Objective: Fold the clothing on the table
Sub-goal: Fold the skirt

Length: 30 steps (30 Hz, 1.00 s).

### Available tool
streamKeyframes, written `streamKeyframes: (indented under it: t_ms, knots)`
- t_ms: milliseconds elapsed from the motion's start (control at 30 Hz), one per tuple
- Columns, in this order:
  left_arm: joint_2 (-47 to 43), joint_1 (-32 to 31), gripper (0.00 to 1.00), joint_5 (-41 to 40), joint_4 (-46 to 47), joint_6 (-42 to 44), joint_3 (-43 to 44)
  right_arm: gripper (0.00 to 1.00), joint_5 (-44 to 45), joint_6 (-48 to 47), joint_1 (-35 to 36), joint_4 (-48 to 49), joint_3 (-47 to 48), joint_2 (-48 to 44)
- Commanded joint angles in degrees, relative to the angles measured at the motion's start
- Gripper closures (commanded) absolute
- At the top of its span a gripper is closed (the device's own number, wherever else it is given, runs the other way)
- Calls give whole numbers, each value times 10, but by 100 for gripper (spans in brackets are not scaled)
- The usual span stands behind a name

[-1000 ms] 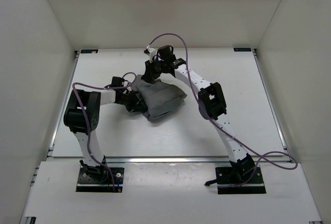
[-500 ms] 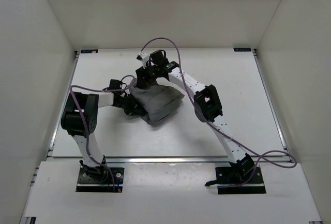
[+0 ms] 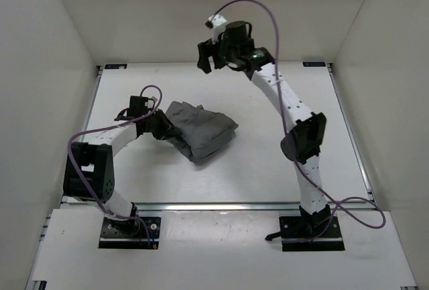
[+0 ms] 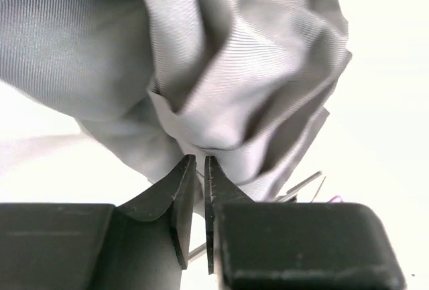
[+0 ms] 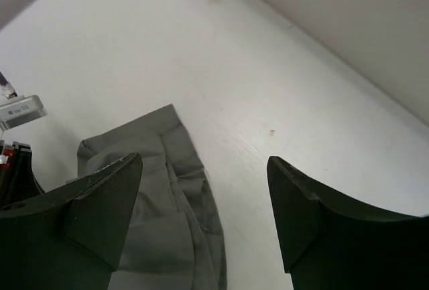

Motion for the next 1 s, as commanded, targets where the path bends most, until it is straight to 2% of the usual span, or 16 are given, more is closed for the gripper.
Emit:
streamKeyframes:
  t_ms: [0,167,233,267,333,367,433,467,600,667,700,733,800,833,900,967]
  knots:
    - [-48,7,77,-4,0,-25,-7,26,49,9,-26,-26,-48,-85]
    - [-68,10,76,2,6,-46,23,32,15,47,-68,-45,-205,-192]
    - [-76,8,75,-2,20,-69,38,37,-9,56,-84,-30,-268,-237]
    - [-76,7,74,-3,25,-80,43,43,-28,58,-91,-24,-318,-261]
    - [-67,0,74,-6,48,-100,50,90,-60,72,-106,-3,-381,-289]
    - [-61,-6,74,-6,48,-111,55,100,-80,78,-107,7,-421,-310]
    - [-44,-21,74,-23,59,-119,64,96,-123,94,-106,25,-499,-340]
    - [-42,-26,74,-49,48,-114,74,92,-137,103,-110,35,-519,-343]
    - [12,-39,77,-115,-4,-93,98,86,-211,137,-96,93,-643,-370]
    - [28,-41,82,-158,-26,-88,98,75,-232,164,-88,142,-693,-388]
    - [36,-41,84,-167,-29,-84,89,69,-237,184,-85,179,-728,-397]
    - [48,-37,85,-190,-36,-83,81,67,-257,197,-87,201,-765,-407]
    - [60,-29,86,-207,-43,-86,60,59,-289,275,-100,305,-825,-417]
    - [68,-21,86,-205,-47,-90,58,58,-315,295,-105,337,-867,-420]
    - [73,-7,87,-206,-38,-97,32,53,-334,378,-116,471,-919,-418]
    - [80,-3,87,-214,-40,-101,27,53,-333,418,-117,531,-956,-393]
